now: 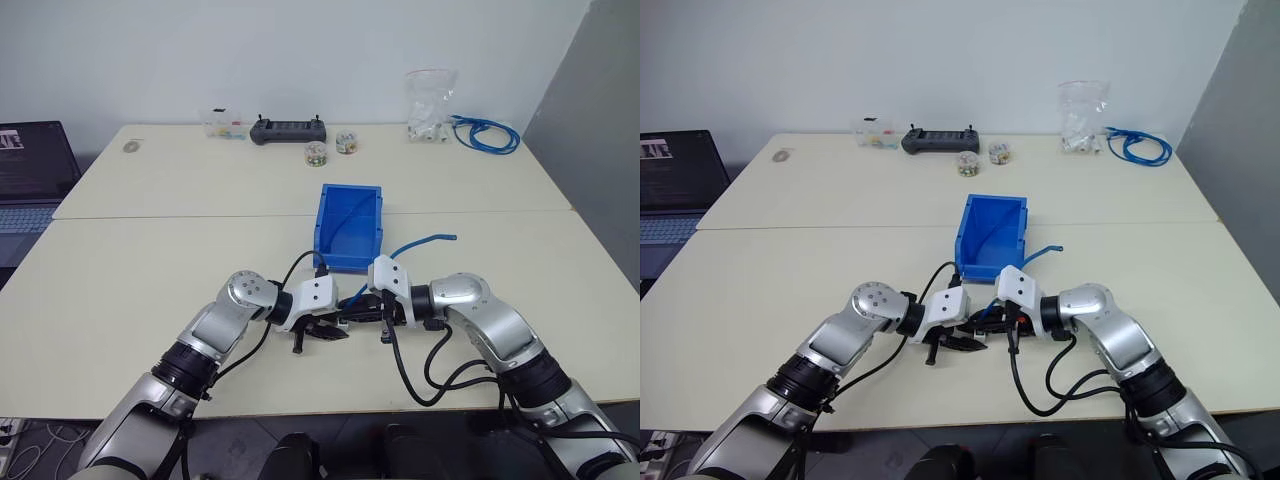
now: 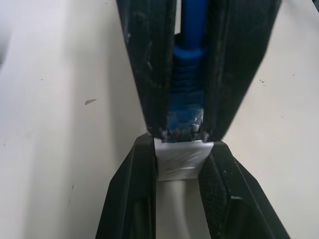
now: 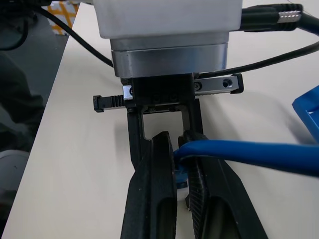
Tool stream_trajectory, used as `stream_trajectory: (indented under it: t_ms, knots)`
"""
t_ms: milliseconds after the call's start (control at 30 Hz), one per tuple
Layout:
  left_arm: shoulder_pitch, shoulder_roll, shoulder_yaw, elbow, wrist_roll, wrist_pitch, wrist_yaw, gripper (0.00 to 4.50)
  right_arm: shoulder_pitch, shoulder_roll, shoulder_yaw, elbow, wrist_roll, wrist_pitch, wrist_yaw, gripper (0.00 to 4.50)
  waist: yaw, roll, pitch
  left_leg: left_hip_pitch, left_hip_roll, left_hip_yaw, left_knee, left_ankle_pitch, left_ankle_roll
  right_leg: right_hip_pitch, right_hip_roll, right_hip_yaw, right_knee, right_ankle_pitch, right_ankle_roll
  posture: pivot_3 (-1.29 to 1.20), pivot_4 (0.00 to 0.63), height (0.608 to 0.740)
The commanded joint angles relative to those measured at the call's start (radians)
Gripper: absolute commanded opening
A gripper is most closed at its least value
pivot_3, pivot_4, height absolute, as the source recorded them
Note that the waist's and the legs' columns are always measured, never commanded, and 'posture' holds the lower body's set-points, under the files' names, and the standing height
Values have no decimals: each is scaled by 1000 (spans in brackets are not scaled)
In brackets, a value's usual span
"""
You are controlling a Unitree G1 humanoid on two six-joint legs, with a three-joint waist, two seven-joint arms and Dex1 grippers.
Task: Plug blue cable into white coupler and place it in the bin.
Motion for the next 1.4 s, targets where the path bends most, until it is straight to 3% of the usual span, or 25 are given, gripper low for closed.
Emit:
stream_trajectory:
  t_ms: [33, 500, 733, 800, 1167, 1300, 1400]
  knots:
    - [14, -4, -27, 7, 30, 10, -2, 823, 31, -13, 118, 59, -56, 37, 54, 44, 0, 0, -1, 0, 0, 0, 0, 0, 0, 0, 0, 0, 0, 0, 0, 0, 150, 740]
    - [6, -6, -20, 18, 33, 11, 0, 822, 53, -12, 111, 96, -90, 50, 33, 41, 0, 0, -6, 1, 1, -1, -1, 0, 0, 2, 1, 0, -1, 0, 0, 0, 150, 740]
    - [28, 8, -7, 2, 35, 15, 18, 822, 63, 20, -12, 39, -33, 52, -23, 41, -2, 0, -8, 1, 1, -1, -1, -1, -1, 2, 1, 0, -1, 0, 0, 0, 150, 740]
    - [53, 30, 1, -21, 25, 15, 7, 1520, 67, 28, -64, 8, -3, 59, -47, 40, -2, 0, -8, 1, 1, -1, -1, -1, -1, 1, 1, 0, -1, 0, 0, 0, 150, 740]
    - [112, 98, 221, -247, -117, 232, 102, 3448, 68, 87, -190, -198, 132, 190, -167, 39, -3, 1, 4, -5, 1, -3, -1, -1, -1, -5, 1, 0, 0, 0, 0, 0, 150, 740]
    - [116, 134, 319, -399, -160, 366, 179, 4392, 41, 101, -265, -273, 216, 277, -214, 38, 0, 1, 5, -19, 0, -4, 2, 0, -1, -18, 1, -1, 2, 3, -5, 0, 150, 740]
    - [57, 135, 371, -467, -186, 484, 247, 4453, -11, 107, -340, -267, 278, 333, -248, 38, 6, 0, 7, -21, 0, -4, 2, 0, -2, -20, 0, -2, 2, 3, -5, 0, 150, 740]
